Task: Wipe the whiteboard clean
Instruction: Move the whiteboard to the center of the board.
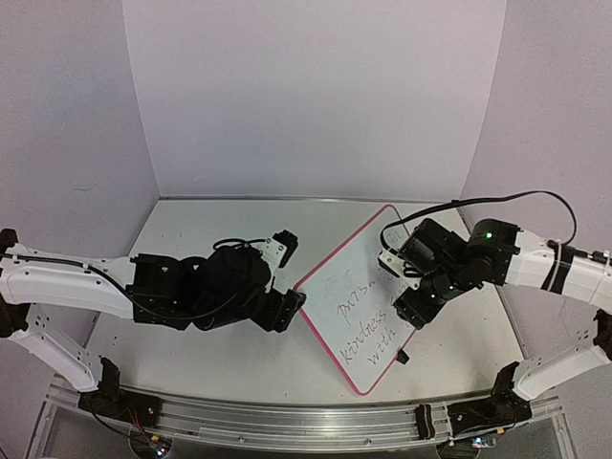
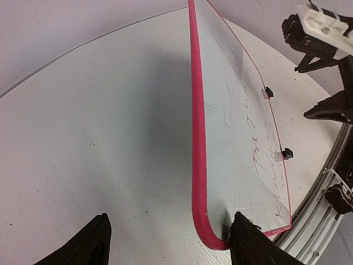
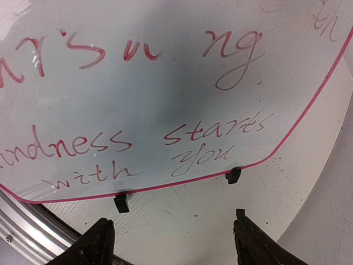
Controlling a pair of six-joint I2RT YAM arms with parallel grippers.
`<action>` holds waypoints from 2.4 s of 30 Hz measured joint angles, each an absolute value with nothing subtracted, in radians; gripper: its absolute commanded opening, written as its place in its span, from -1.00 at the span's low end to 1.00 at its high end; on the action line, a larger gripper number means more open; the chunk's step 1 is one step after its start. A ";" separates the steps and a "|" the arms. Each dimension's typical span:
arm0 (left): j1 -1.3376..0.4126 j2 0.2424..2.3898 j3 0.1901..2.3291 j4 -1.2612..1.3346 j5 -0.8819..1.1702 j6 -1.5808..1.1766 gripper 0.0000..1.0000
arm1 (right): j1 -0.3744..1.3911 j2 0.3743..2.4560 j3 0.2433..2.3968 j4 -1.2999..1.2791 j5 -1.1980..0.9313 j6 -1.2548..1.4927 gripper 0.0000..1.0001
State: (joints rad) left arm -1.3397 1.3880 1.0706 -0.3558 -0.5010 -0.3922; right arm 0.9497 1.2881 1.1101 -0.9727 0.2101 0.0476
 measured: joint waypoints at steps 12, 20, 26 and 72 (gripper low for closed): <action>-1.241 1.412 1.073 -0.278 -0.462 -0.305 0.42 | 0.876 1.323 1.110 -1.000 0.299 0.212 0.47; -1.180 1.443 1.073 -0.235 -0.409 -0.241 0.48 | 0.825 1.349 1.102 -0.981 0.165 0.226 0.29; -1.169 1.407 1.073 -0.199 -0.347 -0.216 0.54 | 0.884 1.357 1.004 -0.896 0.088 0.296 0.27; -1.242 1.194 1.215 -0.164 -0.366 -0.386 0.99 | 1.186 1.656 0.839 -0.411 0.275 0.505 -1.00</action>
